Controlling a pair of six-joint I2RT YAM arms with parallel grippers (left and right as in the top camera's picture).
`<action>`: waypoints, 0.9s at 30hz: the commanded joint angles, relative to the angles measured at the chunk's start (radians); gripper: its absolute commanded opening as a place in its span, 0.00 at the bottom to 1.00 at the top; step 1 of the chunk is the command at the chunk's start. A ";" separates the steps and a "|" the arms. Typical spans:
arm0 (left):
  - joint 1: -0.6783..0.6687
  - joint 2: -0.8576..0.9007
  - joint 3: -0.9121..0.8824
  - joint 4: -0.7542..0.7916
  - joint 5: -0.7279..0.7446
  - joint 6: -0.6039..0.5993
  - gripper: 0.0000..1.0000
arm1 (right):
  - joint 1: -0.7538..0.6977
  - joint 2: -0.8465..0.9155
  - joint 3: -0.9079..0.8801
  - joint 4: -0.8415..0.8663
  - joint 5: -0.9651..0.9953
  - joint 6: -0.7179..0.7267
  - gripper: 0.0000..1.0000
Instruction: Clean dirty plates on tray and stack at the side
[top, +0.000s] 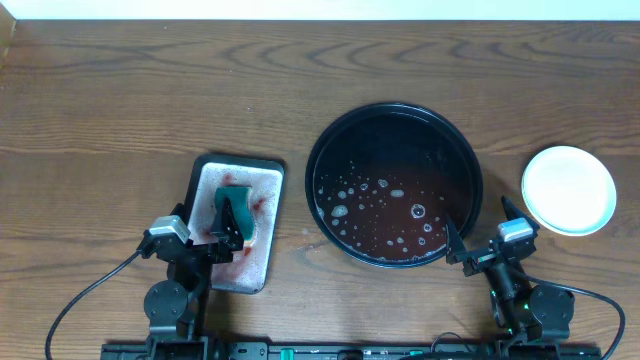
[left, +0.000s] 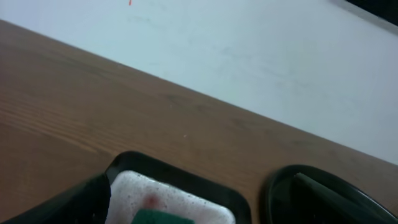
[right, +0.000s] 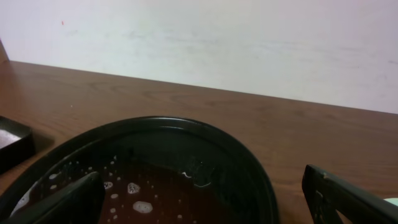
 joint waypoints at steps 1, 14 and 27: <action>-0.025 -0.008 -0.002 0.005 -0.005 0.003 0.92 | -0.015 -0.003 -0.001 -0.004 0.006 -0.009 0.99; -0.042 0.002 -0.002 -0.097 -0.005 0.002 0.92 | -0.015 -0.003 -0.001 -0.004 0.005 -0.009 0.99; -0.042 0.014 -0.002 -0.097 -0.005 0.002 0.92 | -0.015 -0.003 -0.001 -0.005 0.005 -0.009 0.99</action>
